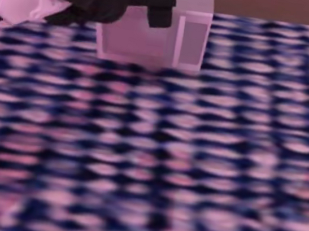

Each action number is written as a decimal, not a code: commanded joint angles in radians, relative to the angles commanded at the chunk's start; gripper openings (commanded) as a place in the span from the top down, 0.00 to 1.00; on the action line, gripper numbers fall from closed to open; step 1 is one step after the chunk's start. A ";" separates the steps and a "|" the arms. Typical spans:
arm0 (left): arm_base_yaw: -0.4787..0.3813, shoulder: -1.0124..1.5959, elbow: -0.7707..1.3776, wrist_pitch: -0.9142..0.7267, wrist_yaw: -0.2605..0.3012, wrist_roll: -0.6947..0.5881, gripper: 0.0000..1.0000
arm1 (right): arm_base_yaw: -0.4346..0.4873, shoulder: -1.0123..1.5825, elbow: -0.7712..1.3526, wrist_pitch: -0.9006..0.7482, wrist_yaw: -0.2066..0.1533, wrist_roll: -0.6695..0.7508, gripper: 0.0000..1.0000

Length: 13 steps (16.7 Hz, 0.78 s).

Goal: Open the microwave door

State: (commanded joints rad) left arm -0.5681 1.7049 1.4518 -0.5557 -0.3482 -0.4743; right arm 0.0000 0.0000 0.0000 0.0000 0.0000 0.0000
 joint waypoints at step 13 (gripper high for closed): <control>-0.132 0.417 0.358 -0.111 -0.076 -0.120 0.00 | 0.000 0.000 0.000 0.000 0.000 0.000 0.00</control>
State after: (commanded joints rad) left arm -0.7005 2.1217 1.8096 -0.6668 -0.4241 -0.5943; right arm 0.0000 0.0000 0.0000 0.0000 0.0000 0.0000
